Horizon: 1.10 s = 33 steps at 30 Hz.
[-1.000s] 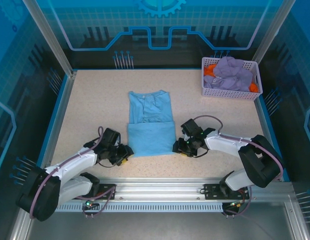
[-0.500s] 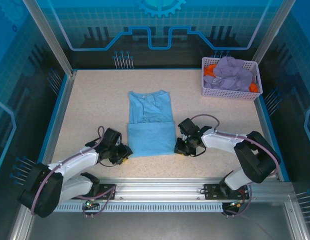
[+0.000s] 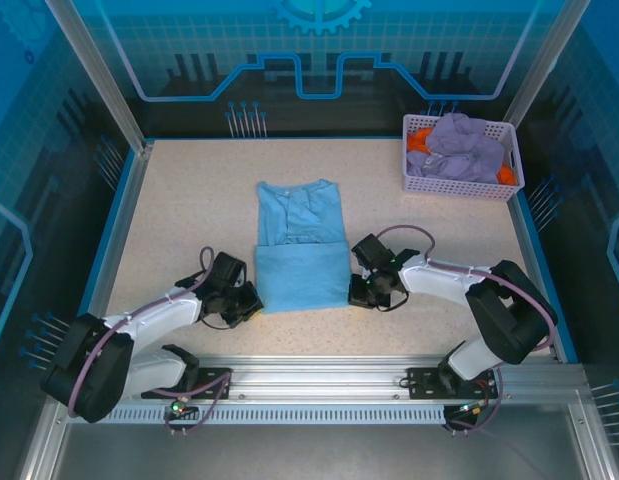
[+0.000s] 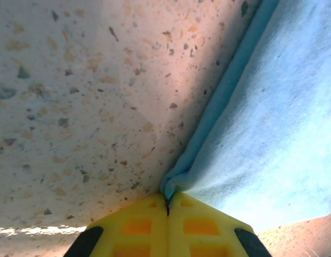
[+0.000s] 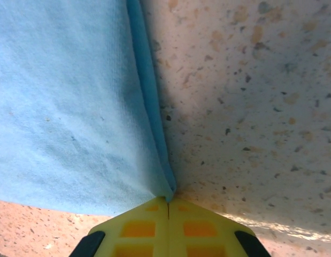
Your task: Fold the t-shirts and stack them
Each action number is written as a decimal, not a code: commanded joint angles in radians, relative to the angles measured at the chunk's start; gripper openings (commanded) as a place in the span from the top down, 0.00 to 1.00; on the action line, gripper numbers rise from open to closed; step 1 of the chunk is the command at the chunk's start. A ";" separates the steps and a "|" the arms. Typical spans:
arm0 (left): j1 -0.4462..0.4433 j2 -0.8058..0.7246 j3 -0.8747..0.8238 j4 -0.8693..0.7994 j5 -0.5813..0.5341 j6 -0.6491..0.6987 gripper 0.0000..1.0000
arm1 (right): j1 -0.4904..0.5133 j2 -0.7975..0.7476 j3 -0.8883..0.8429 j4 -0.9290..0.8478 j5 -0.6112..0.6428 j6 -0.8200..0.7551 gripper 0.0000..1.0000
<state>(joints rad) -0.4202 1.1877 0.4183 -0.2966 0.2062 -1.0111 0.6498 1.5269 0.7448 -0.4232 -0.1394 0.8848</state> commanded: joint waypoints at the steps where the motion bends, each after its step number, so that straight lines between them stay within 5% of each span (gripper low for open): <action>1: -0.003 0.003 0.003 -0.054 -0.083 0.051 1.00 | 0.016 -0.015 0.006 -0.065 0.037 -0.026 1.00; 19: -0.232 -0.353 -0.071 -0.317 -0.019 -0.069 1.00 | 0.263 -0.412 -0.245 -0.126 0.090 0.158 1.00; 24: -0.236 -0.465 -0.005 -0.402 -0.036 -0.089 1.00 | 0.277 -0.578 -0.224 -0.195 0.151 0.168 1.00; 33: -0.190 -0.312 0.271 -0.409 -0.046 -0.016 1.00 | 0.177 -0.645 -0.036 -0.308 0.193 0.045 1.00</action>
<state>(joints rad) -0.6373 0.8257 0.6247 -0.6918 0.1631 -1.0657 0.8688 0.8719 0.6495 -0.6662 0.0280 0.9890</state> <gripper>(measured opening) 0.056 0.047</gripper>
